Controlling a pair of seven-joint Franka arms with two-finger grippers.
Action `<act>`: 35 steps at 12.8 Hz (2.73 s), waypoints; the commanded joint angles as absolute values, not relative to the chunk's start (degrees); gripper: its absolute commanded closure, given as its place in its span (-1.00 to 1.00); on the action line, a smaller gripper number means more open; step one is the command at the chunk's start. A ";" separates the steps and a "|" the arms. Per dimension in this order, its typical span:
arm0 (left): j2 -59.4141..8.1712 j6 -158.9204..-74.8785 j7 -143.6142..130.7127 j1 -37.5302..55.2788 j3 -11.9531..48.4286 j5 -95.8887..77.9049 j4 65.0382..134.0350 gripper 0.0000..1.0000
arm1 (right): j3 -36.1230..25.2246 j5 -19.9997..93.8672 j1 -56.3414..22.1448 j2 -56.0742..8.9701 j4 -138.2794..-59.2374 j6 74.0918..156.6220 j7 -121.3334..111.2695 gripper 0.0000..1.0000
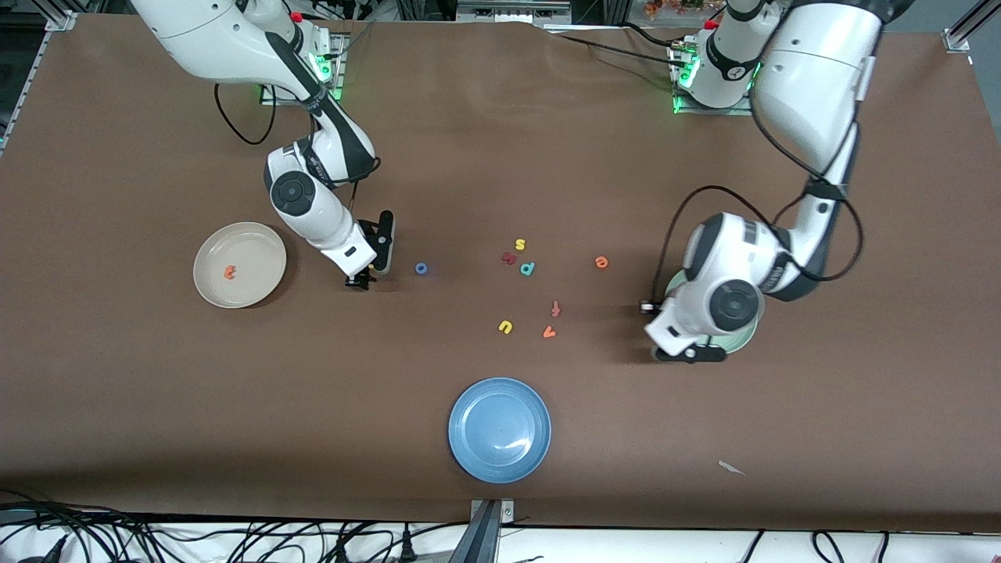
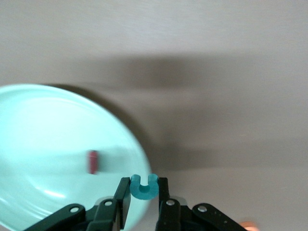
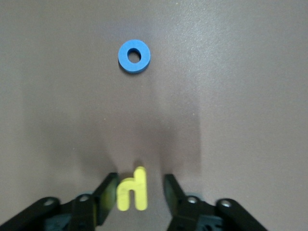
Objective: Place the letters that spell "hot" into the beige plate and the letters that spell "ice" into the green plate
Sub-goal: 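Release the yellow h onto the white plate while the left gripper releases teal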
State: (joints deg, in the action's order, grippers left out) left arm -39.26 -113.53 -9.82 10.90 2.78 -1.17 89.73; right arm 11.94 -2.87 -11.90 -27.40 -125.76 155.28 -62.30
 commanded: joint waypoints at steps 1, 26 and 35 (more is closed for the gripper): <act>-39.02 -112.59 -2.04 7.39 3.25 2.00 90.61 1.00 | 12.22 -3.60 -11.34 -27.95 -126.39 156.36 -63.63 0.58; -37.71 -112.14 -15.89 12.38 17.67 6.68 93.86 -1.00 | -7.12 -1.41 -6.24 -28.74 -112.23 115.32 -41.14 0.69; -36.12 -126.63 -16.35 12.74 18.11 7.38 107.22 -0.15 | -4.24 -1.41 -6.42 -26.12 -109.44 111.29 -30.29 -0.51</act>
